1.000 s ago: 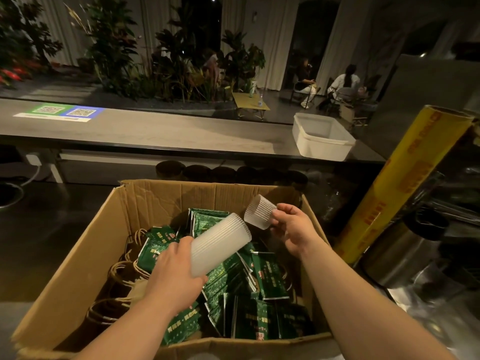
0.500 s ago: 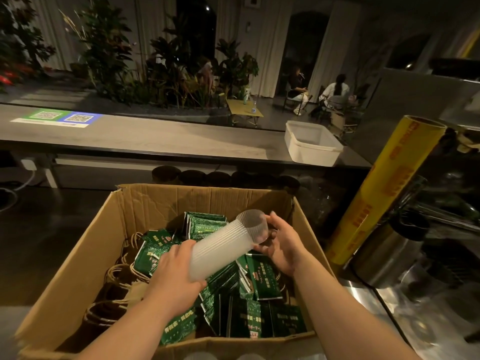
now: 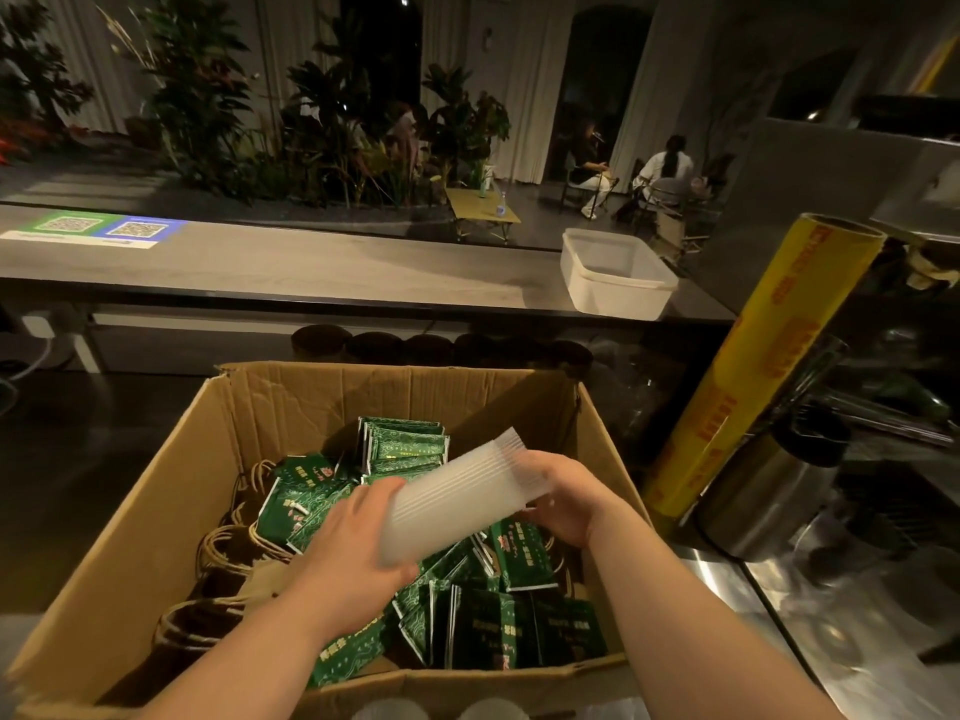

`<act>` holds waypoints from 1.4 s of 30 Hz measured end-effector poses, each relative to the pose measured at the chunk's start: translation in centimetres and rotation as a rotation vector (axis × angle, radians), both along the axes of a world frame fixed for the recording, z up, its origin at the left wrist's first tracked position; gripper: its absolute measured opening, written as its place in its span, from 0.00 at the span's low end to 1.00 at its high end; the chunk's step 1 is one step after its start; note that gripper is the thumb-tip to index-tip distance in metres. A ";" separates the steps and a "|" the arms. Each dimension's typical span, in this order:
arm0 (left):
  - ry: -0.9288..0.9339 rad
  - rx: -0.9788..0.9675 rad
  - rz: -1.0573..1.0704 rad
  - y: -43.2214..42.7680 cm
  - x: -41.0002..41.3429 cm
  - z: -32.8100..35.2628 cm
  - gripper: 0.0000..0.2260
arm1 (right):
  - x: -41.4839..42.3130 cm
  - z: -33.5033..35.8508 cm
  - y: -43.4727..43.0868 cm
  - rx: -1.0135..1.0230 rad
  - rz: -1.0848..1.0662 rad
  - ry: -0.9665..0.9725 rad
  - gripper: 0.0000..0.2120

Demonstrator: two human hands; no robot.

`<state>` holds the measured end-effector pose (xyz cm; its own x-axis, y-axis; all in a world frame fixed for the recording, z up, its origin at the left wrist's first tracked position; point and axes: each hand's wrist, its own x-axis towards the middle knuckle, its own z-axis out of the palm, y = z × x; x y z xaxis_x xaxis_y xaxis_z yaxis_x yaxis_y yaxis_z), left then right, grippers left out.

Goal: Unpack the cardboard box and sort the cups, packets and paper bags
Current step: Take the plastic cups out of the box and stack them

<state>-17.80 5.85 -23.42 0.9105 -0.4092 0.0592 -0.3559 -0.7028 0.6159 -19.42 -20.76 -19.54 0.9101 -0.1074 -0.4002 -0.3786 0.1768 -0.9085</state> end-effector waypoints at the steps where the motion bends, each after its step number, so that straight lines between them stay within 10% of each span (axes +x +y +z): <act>1: 0.006 -0.008 -0.006 -0.1 -0.1 0.0 0.39 | -0.1 -0.1 0.0 -0.007 0.048 0.000 0.11; 6: 0.006 0.010 0.016 0.2 -0.1 0.1 0.39 | 0.4 -1.1 1.6 -0.200 0.237 -0.005 0.12; 11: -0.017 0.048 0.141 0.3 0.2 0.3 0.36 | 1.9 -1.0 -0.8 -0.450 -0.475 -0.016 0.12; 16: -0.024 0.067 0.229 0.4 0.5 0.5 0.35 | 2.3 -2.2 -2.6 -0.643 -0.325 0.226 0.20; 24: -0.023 0.085 0.229 0.4 0.8 0.6 0.35 | 2.4 -3.1 -1.3 -0.211 -0.164 0.392 0.28; 32: -0.019 0.105 0.218 0.3 1.0 0.6 0.33 | 3.1 -2.3 -2.2 -0.241 -0.528 0.067 0.04; 42: -0.011 0.103 0.220 0.3 0.6 0.8 0.33 | 2.8 -1.1 -0.1 0.138 -0.440 0.021 0.10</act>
<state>-17.24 6.18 -22.65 0.9779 -0.2055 0.0377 -0.1935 -0.8229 0.5342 -16.60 -20.88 -20.60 0.7815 -0.4260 -0.4558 -0.2587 0.4436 -0.8581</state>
